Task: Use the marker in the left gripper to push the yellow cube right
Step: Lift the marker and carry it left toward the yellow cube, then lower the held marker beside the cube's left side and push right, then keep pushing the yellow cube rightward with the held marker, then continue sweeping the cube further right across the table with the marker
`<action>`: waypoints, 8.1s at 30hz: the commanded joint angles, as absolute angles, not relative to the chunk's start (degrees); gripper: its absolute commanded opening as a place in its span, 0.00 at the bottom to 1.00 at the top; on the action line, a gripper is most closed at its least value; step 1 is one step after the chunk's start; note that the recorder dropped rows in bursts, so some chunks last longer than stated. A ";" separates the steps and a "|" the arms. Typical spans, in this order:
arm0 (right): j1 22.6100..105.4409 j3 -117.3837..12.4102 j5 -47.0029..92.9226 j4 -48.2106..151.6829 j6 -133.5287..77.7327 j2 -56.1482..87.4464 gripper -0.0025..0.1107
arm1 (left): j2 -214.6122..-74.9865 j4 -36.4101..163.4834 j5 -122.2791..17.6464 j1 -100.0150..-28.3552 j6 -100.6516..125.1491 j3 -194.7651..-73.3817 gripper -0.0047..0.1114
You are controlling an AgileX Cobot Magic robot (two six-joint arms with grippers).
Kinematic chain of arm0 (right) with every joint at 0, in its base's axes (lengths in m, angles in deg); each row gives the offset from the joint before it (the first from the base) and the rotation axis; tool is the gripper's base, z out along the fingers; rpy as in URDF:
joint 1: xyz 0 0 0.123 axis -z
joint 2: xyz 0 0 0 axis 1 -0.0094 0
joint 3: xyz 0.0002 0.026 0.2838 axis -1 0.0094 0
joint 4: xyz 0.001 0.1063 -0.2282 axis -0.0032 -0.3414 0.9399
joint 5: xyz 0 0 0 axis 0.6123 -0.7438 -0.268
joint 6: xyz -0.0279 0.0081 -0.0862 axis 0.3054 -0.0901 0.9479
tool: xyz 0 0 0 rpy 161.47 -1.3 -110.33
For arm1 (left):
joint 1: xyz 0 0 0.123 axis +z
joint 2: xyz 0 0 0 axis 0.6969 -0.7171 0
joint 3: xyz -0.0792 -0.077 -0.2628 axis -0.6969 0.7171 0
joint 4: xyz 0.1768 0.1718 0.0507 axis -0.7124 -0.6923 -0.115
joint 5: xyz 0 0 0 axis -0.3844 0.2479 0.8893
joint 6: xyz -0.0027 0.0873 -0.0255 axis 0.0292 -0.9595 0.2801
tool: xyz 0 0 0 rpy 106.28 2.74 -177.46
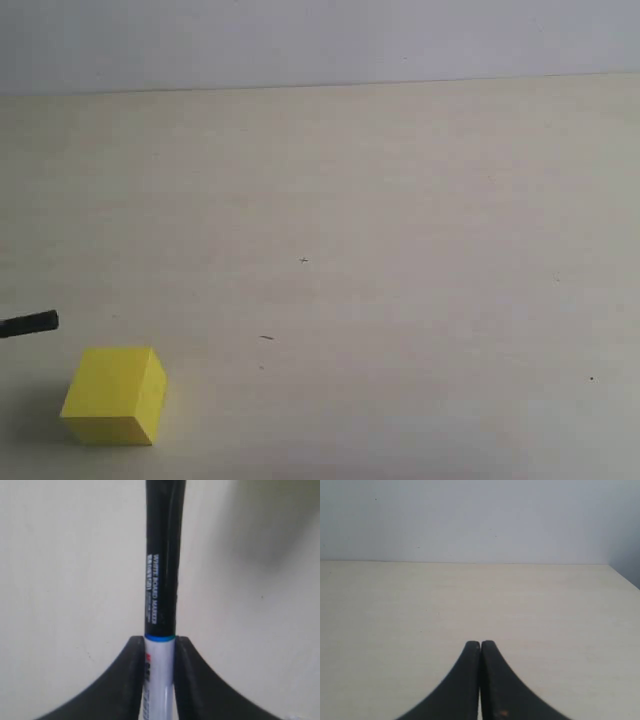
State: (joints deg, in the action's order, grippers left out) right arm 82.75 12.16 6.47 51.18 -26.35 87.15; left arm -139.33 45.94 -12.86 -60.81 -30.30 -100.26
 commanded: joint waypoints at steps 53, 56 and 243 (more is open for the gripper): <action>83.10 12.41 6.78 50.91 -26.31 87.45 0.02 | -154.99 57.08 -8.89 -70.45 -26.82 -101.77 0.04; 83.10 12.41 6.78 50.91 -26.31 87.45 0.02 | -154.99 59.09 -12.70 -70.90 -26.45 -102.46 0.04; 83.10 12.41 6.78 50.62 -26.31 87.45 0.02 | -172.97 53.63 -18.01 -96.63 -11.70 -116.62 0.04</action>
